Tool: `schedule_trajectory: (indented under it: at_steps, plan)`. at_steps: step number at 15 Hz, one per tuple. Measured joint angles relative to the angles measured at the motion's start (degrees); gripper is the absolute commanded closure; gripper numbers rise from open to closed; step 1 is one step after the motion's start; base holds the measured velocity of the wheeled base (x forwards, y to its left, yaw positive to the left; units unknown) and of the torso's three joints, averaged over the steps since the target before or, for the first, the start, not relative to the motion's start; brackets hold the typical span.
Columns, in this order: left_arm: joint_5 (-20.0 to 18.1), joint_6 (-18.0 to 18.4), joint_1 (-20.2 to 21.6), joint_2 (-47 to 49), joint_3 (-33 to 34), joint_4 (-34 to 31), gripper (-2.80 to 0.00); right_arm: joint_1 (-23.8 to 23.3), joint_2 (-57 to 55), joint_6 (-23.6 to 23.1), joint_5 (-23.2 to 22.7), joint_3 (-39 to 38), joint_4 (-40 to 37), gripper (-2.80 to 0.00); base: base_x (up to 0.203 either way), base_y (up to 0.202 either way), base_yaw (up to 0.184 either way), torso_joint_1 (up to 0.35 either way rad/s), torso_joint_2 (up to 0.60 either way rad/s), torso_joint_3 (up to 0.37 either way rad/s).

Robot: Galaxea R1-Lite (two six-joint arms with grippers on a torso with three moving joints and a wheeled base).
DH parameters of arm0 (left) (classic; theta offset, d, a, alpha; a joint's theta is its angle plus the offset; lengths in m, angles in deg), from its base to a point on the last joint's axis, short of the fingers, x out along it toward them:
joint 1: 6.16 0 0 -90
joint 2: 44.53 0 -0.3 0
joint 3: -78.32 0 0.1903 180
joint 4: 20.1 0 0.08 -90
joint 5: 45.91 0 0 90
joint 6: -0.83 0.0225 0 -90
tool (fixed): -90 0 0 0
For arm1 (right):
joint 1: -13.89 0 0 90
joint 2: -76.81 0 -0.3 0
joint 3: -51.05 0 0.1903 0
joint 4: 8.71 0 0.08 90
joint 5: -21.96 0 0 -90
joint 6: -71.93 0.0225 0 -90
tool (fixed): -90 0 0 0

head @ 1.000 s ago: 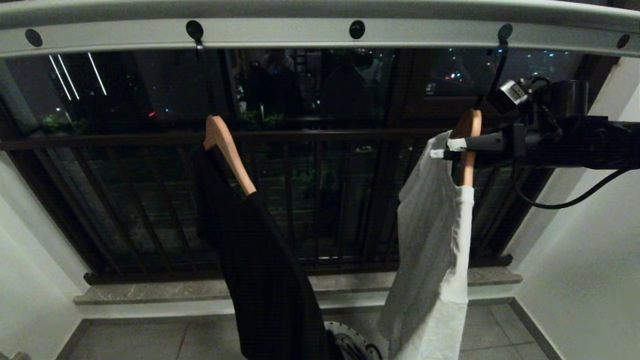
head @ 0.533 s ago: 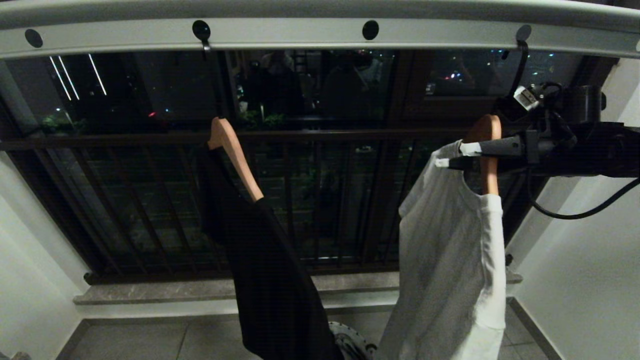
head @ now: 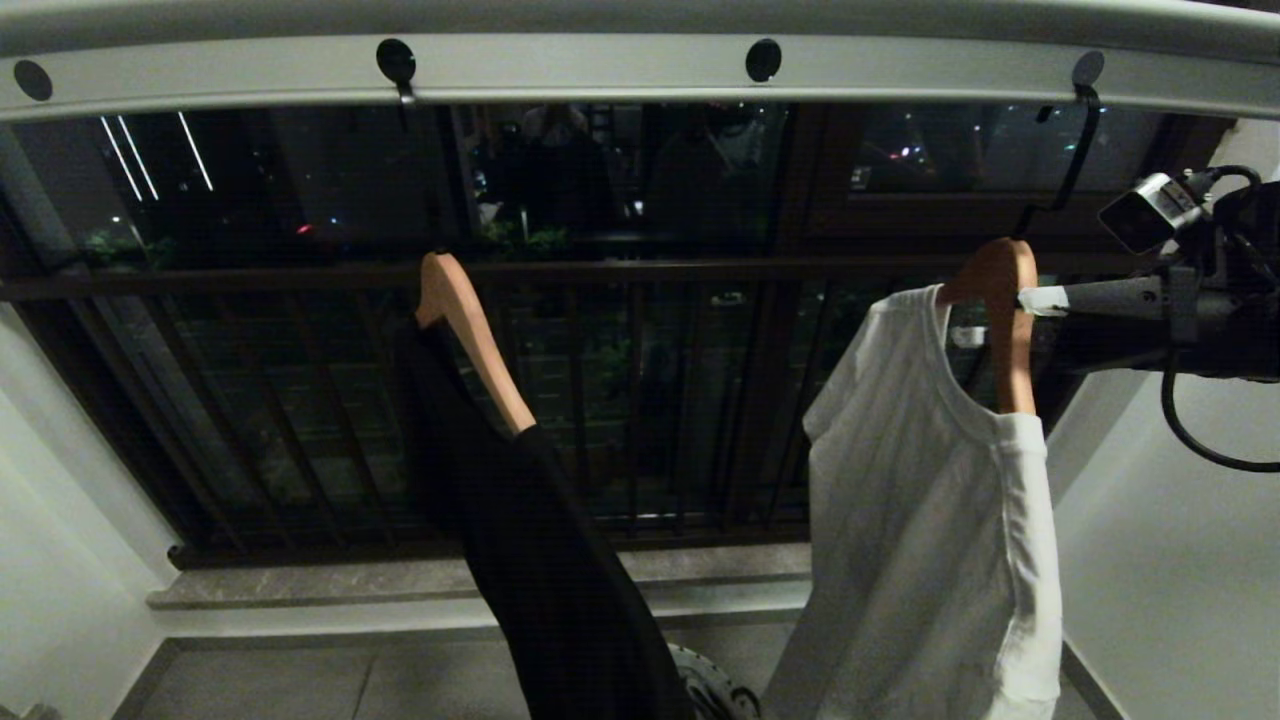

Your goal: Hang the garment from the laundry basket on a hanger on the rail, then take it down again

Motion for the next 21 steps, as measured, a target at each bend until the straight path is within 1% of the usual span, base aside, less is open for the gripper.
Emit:
schedule_trajectory:
  at_steps: [7,8,12,14,16,19,21]
  plan:
    - [0.02,0.00,0.06,0.00,0.00,0.00,0.00,-7.91,6.24,0.01,0.01,-8.56,-0.02,-2.80,0.000,0.000,0.000,0.000,0.00,0.000]
    - [0.01,-0.02,0.06,0.00,0.00,0.00,0.00,-8.62,7.40,0.04,0.01,-9.81,-0.03,0.00,0.000,0.000,0.000,0.000,0.00,0.000]
    - [0.03,-0.02,0.04,0.00,0.00,0.00,0.00,-10.21,13.17,0.17,0.01,-13.61,-0.74,0.00,0.000,0.000,0.000,0.000,0.00,0.000]
    - [0.03,-0.02,0.04,0.00,0.00,0.00,0.00,-10.48,16.82,0.23,0.01,-14.42,-2.94,0.00,0.000,0.000,0.000,0.000,0.00,0.000]
    - [0.01,0.00,0.04,0.00,0.00,0.00,0.00,-10.14,21.04,0.26,0.00,-14.67,-6.71,0.00,0.000,0.000,0.000,0.000,0.00,0.000]
    - [0.01,-0.02,0.04,0.00,0.00,0.00,0.00,-7.00,27.24,0.47,0.01,-14.81,-11.03,0.00,0.000,0.000,0.000,0.000,0.00,0.000]
    - [0.01,-0.01,0.01,0.00,0.00,0.00,0.00,-3.08,31.40,1.55,0.19,-14.92,-11.78,0.00,0.000,0.000,0.000,0.000,0.00,0.000]
